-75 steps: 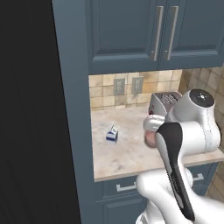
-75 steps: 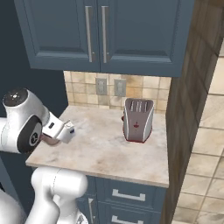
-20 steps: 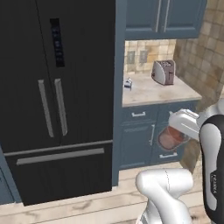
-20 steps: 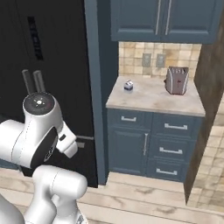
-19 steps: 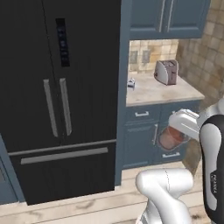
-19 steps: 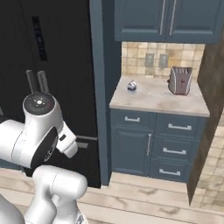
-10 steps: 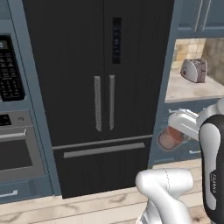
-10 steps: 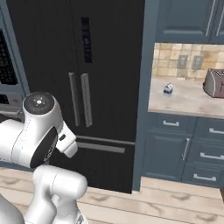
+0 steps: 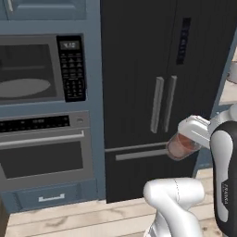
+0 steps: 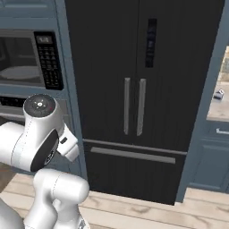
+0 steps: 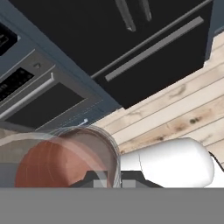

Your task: Place the microwavable item in the microwave. Then, close the microwave door and press the start button.

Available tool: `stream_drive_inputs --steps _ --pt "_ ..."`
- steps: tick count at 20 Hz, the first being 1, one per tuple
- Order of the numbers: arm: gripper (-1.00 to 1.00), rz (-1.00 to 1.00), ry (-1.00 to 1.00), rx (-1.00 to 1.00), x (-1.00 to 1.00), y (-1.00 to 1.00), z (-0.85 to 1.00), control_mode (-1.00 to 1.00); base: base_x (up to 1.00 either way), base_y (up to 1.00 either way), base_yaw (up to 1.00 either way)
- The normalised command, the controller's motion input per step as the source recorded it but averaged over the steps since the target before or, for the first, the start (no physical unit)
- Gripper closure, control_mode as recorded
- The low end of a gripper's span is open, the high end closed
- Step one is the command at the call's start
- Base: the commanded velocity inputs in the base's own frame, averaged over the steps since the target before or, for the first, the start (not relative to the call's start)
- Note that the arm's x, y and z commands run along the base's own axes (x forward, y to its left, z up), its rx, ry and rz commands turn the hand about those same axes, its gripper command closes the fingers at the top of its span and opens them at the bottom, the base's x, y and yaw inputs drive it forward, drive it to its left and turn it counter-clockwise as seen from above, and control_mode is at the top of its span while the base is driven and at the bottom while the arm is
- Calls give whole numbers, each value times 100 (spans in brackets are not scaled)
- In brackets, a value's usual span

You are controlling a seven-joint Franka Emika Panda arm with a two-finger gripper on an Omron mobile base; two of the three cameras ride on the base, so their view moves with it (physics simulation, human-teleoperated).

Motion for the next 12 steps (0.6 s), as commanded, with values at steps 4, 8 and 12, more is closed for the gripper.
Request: stream_drive_inputs --steps 4,8,12 --pt "100 0 0 0 0 0 0 100 0 100 1" --pt "100 0 0 0 0 0 0 100 0 97 0" --pt "100 0 0 0 0 0 0 100 17 89 0"
